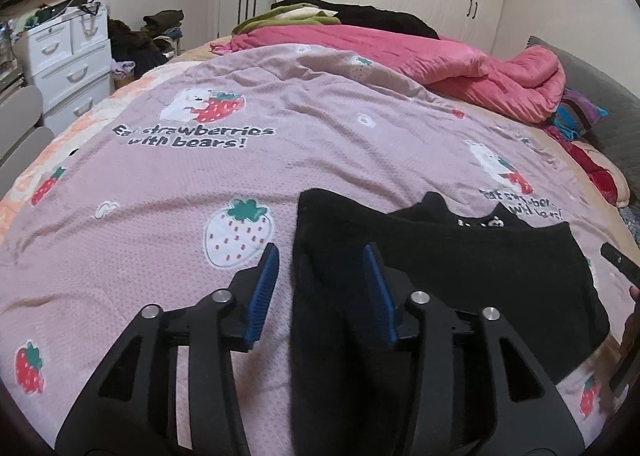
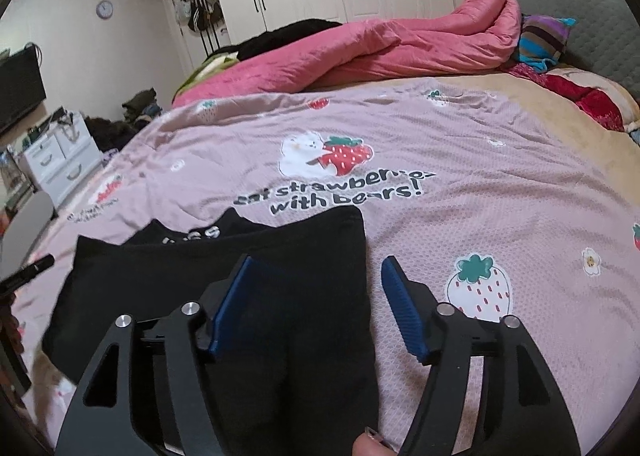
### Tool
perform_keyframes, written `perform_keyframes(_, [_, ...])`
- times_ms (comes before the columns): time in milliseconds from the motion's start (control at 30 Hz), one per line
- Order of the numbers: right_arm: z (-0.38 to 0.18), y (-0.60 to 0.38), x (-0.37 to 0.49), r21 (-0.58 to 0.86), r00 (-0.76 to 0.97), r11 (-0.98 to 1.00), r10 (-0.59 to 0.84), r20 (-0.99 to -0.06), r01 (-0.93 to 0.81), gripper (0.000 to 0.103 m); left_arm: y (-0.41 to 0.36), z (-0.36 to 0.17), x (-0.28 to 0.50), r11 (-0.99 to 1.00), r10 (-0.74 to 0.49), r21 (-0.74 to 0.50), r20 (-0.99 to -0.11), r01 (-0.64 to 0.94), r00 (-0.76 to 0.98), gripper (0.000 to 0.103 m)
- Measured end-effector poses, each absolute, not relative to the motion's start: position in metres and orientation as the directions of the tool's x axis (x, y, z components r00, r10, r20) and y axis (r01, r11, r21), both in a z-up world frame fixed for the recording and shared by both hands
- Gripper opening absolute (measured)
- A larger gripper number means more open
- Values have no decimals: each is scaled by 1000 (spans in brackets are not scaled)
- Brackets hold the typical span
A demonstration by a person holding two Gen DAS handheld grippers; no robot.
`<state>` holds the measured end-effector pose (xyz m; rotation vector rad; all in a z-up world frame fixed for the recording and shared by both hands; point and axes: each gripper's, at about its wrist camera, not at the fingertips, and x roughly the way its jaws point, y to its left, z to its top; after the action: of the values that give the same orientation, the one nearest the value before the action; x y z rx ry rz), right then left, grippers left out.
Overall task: Fold small clothes
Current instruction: 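Open both tools and pull them back from the folded shirt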
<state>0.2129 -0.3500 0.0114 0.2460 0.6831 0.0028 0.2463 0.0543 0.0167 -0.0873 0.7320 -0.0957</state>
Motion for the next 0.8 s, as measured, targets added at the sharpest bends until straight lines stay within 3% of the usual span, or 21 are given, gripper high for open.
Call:
perform_keyframes(333, [17, -337, 204, 226, 771, 972, 101, -628, 57, 70, 32, 18, 231, 988, -154, -90, -672, 127, 724, 58])
perform_keyframes(433, [15, -327, 199, 222, 761, 974, 113, -639, 42, 76, 24, 16, 226, 985, -164, -76, -677, 153, 718, 62])
perform_keyframes(800, [18, -287, 189, 177, 752, 983, 150, -642, -45, 78, 8, 9, 207, 977, -181, -51, -701, 205, 690, 78])
